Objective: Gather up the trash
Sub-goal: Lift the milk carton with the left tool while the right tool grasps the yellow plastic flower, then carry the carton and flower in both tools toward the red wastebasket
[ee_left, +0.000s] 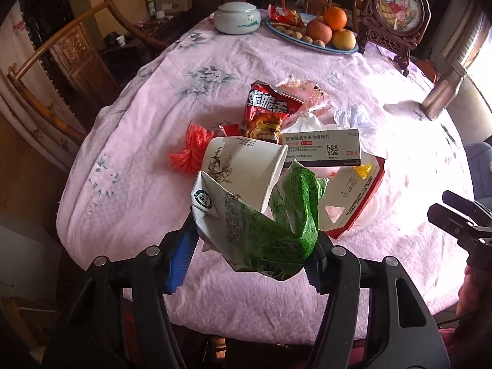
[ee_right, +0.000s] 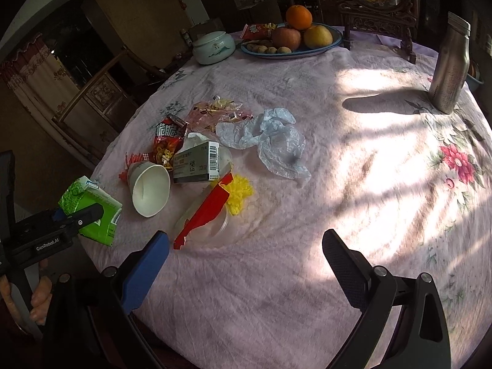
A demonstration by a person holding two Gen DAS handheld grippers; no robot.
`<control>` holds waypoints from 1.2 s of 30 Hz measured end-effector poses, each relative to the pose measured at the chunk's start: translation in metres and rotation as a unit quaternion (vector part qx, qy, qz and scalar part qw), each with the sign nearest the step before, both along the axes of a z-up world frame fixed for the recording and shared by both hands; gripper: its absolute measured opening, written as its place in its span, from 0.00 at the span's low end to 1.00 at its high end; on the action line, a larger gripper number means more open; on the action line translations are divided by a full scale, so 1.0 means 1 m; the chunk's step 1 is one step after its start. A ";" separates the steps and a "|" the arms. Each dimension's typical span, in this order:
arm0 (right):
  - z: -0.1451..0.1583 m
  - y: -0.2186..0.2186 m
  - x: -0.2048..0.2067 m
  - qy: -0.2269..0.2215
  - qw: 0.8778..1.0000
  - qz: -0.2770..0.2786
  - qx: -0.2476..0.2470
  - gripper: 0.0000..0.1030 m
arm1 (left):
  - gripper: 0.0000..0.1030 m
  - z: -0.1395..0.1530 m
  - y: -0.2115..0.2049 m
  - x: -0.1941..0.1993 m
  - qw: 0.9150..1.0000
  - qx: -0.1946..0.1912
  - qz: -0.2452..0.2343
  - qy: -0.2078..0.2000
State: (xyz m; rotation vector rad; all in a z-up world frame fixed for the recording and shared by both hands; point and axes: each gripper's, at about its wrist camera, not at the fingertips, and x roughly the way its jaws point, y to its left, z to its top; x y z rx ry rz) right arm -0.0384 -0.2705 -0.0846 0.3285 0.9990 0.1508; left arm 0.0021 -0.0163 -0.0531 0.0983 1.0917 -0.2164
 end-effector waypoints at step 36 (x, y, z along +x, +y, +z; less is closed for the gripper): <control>-0.007 0.026 0.042 -0.002 0.997 0.025 0.076 0.08 | 0.58 0.009 0.161 -0.046 0.979 -0.063 0.195 0.007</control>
